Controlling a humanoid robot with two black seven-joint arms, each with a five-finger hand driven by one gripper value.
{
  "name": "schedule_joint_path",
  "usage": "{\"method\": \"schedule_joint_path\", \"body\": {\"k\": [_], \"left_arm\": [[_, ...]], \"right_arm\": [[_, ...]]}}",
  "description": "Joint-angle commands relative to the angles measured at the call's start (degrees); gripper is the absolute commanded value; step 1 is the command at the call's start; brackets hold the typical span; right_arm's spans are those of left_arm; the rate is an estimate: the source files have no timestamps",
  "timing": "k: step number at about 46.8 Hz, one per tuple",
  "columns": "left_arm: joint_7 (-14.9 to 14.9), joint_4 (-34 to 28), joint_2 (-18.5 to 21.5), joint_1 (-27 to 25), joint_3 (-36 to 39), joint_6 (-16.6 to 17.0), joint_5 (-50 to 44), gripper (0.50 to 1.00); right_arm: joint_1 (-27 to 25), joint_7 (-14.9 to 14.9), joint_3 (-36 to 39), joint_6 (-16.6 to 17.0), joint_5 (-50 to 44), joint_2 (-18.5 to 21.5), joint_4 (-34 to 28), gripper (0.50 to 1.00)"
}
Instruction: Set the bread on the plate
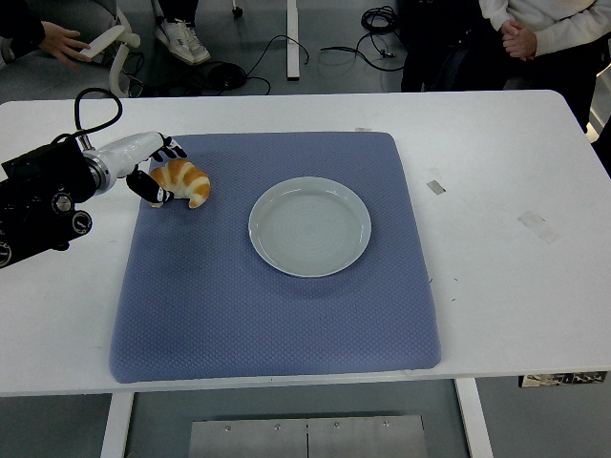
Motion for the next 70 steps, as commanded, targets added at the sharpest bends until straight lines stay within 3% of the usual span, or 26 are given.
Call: {"method": "schedule_joint_path", "body": {"k": [1, 23, 42, 60, 64, 67, 70], "left_arm": [[0.0, 0.0, -0.1, 0.0, -0.1, 0.0, -0.1, 0.798], [-0.9, 0.0, -1.9, 0.8, -0.1, 0.0, -0.4, 0.661], [-1.0, -0.1, -1.9, 0.9, -0.2, 0.0, -1.0, 0.598], [-2.2, -0.2, -1.4, 0.3, -0.5, -0.3, -4.4, 0.611], [-2.9, -0.2, -1.4, 0.3, -0.7, -0.6, -6.0, 0.592], [-4.5, -0.3, -1.3, 0.1, -0.7, -0.8, -8.0, 0.530], [-5.6, -0.2, -1.3, -0.6, -0.7, -1.5, -9.8, 0.514]], "right_arm": [[0.0, 0.0, 0.0, 0.0, 0.0, 0.0, 0.0, 1.000], [0.0, 0.0, 0.0, 0.0, 0.0, 0.0, 0.0, 1.000], [0.0, 0.0, 0.0, 0.0, 0.0, 0.0, 0.0, 1.000], [0.0, 0.0, 0.0, 0.0, 0.0, 0.0, 0.0, 1.000], [0.0, 0.0, 0.0, 0.0, 0.0, 0.0, 0.0, 1.000], [0.0, 0.0, 0.0, 0.0, 0.0, 0.0, 0.0, 1.000], [0.0, 0.0, 0.0, 0.0, 0.0, 0.0, 0.0, 1.000]]}}
